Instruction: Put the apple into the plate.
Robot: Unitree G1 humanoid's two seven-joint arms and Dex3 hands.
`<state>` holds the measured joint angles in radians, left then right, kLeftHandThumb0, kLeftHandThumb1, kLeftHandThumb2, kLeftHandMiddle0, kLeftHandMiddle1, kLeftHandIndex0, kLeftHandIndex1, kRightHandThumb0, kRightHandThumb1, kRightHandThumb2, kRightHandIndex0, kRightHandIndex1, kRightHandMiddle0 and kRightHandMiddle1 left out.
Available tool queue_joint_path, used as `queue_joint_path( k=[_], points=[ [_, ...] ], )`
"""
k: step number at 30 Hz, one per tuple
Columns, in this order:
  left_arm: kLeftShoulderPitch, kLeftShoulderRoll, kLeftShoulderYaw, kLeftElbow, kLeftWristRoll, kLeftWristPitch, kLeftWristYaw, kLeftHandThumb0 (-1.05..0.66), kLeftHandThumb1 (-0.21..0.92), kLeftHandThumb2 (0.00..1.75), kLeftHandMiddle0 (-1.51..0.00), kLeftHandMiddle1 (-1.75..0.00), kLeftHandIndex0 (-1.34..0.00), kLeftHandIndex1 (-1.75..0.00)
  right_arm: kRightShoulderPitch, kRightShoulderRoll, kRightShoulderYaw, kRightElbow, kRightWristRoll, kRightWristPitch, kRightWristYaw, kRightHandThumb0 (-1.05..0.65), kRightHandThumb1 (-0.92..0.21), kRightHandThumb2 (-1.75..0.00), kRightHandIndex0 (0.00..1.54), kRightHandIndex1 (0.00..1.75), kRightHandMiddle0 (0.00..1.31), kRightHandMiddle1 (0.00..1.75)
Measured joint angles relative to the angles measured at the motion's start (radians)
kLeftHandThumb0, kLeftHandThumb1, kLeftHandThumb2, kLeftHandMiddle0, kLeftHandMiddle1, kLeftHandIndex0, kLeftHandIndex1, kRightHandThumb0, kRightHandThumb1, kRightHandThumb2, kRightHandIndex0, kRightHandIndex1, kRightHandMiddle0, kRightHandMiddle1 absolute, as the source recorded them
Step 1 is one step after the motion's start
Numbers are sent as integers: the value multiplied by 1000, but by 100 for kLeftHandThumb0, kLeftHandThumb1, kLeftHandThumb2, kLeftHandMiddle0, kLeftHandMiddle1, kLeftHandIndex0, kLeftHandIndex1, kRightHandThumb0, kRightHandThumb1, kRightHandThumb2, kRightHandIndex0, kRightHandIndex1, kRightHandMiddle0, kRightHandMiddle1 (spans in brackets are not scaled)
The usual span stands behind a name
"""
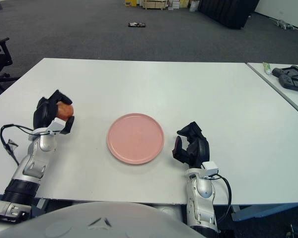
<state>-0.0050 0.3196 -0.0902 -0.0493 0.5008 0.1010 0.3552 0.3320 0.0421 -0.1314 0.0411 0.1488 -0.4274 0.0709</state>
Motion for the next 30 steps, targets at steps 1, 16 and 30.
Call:
queue_joint_path(
  k=[1, 16, 30],
  points=[
    [1, -2, -1, -15, 4, 0, -4, 0, 5, 161, -78, -175, -64, -170, 0, 0, 0, 0, 0, 0, 0, -44, -46, -115, 119, 175, 50, 175],
    [56, -37, -104, -196, 95, -54, -99, 0, 1, 167, -82, -175, -65, -173, 0, 1, 1, 3, -2, -4, -6, -44, -45, -116, 118, 175, 51, 175],
    [58, -70, -186, -212, 25, -228, -213, 0, 1, 163, -88, -162, -62, -175, -1, 5, 1, 6, 0, -8, -1, -43, -47, -113, 119, 175, 49, 175]
  ],
)
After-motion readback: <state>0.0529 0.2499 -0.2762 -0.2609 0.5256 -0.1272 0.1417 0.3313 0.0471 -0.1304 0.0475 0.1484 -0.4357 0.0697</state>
